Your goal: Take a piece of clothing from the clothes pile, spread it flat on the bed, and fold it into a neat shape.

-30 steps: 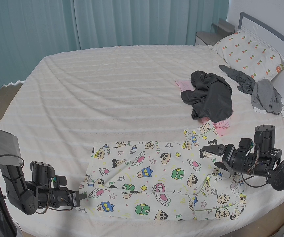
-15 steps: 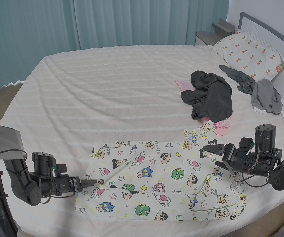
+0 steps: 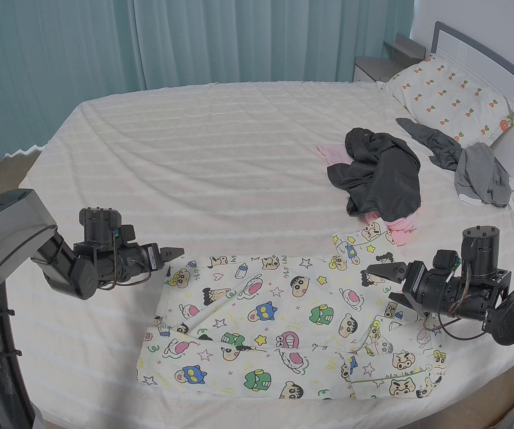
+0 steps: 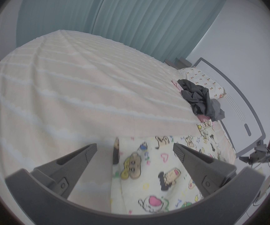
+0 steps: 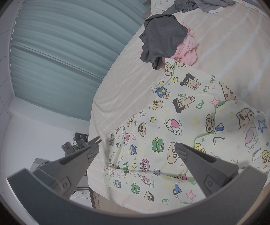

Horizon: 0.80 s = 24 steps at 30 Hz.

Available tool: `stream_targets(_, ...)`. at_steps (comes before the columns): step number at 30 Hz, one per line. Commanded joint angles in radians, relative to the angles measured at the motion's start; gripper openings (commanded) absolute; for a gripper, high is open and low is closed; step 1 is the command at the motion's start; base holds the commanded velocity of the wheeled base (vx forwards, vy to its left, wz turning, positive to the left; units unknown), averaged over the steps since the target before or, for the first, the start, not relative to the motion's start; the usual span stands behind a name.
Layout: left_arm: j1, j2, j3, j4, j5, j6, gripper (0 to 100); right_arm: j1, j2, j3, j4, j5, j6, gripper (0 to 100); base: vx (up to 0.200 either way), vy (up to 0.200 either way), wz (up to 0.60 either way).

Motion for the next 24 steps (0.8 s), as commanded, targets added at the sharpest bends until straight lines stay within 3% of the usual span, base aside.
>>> stream_targets(1, -0.046, 0.146, -0.219, 0.131, 0.031, 0.001, 100, 0.008, 0.009, 0.003, 0.0, 0.002, -0.001, 100, 0.0, 0.0, 0.0)
stream_targets(4, -0.049, 0.169, -0.245, 0.163, 0.036, 0.034, 100, 0.01, 0.011, 0.003, 0.0, 0.002, -0.001, 100, 0.0, 0.0, 0.0)
stream_targets(7, -0.056, 0.205, -0.25, 0.163, 0.09, 0.08, 100, 0.01, 0.012, 0.003, 0.0, 0.002, -0.001, 100, 0.0, 0.0, 0.0)
stream_targets(23, -0.087, 0.198, -0.211, 0.16, 0.093, 0.081, 100, 0.008, 0.014, 0.003, 0.0, 0.002, 0.001, 100, 0.0, 0.0, 0.0)
stream_targets(24, -0.09, 0.197, -0.202, 0.159, 0.093, 0.081, 0, 0.008, 0.014, 0.003, 0.0, 0.002, 0.001, 100, 0.0, 0.0, 0.0)
